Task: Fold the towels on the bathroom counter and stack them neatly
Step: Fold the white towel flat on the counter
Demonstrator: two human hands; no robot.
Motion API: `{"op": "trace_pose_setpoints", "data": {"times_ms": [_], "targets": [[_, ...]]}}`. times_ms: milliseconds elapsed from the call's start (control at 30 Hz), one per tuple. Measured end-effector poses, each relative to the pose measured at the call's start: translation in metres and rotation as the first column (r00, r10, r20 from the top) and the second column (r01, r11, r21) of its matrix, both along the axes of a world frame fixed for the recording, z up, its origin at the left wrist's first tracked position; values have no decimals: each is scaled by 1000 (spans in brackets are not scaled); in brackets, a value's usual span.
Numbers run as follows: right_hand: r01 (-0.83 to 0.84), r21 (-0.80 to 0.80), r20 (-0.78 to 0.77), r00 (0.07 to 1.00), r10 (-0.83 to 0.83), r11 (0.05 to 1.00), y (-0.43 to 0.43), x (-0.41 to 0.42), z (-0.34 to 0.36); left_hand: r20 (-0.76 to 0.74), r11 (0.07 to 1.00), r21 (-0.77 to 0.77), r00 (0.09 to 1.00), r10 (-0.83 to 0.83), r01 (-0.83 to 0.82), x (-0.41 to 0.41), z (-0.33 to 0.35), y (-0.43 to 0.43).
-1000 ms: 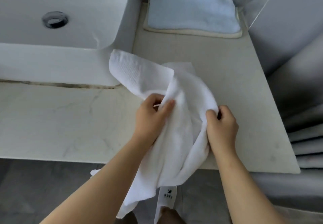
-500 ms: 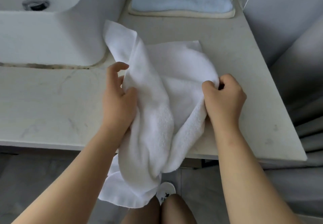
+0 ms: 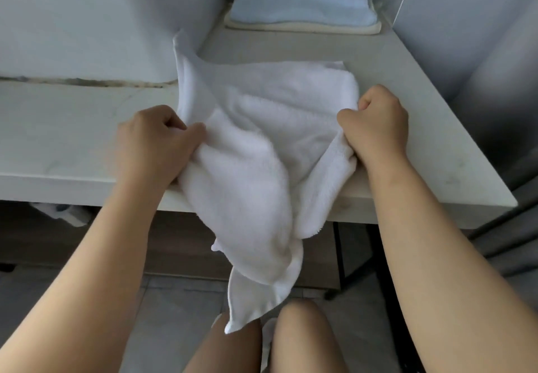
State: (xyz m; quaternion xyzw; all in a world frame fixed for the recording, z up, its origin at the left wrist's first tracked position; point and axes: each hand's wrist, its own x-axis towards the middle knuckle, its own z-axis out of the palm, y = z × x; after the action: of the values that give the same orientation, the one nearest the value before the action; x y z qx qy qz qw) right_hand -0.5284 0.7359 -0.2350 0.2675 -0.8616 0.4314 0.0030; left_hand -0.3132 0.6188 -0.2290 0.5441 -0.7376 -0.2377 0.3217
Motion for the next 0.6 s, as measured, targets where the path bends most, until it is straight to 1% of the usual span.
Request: {"op": "trace_pose_setpoints", "data": {"times_ms": [100, 233, 267, 333, 400, 467, 500, 600], "targets": [[19, 25, -26, 1000, -18, 1000, 1, 0, -1, 77, 998, -44, 995, 57, -54, 15, -1, -6], [29, 39, -66, 998, -26, 999, -1, -2, -2, 162, 995, -94, 985, 60, -45, 19, -7, -16], [30, 41, -71, 997, -27, 999, -2, -2, -3, 204, 996, -92, 979, 26, -7, 18, -7, -19], [21, 56, -87, 996, -16, 998, -3, -1, -3, 317, 985, -89, 941, -115, 151, 16, -4, -22], [11, 73, -117, 993, -2, 997, -4, 0, -3, 432, 942, -97, 866, -251, 321, 13, -4, -28], [-19, 77, -139, 990, 29, 997, -6, 1, -3, 521, 897, -72, 783, -339, 436, 11, -3, -35], [-46, 88, -150, 987, 59, 995, -7, 1, -3, 528, 885, -58, 767, -366, 462, 9, -2, -39], [-129, 196, -155, 975, 161, 972, -9, 2, -1, 499, 883, -84, 786, -364, 462, 2, 2, -45]]}}
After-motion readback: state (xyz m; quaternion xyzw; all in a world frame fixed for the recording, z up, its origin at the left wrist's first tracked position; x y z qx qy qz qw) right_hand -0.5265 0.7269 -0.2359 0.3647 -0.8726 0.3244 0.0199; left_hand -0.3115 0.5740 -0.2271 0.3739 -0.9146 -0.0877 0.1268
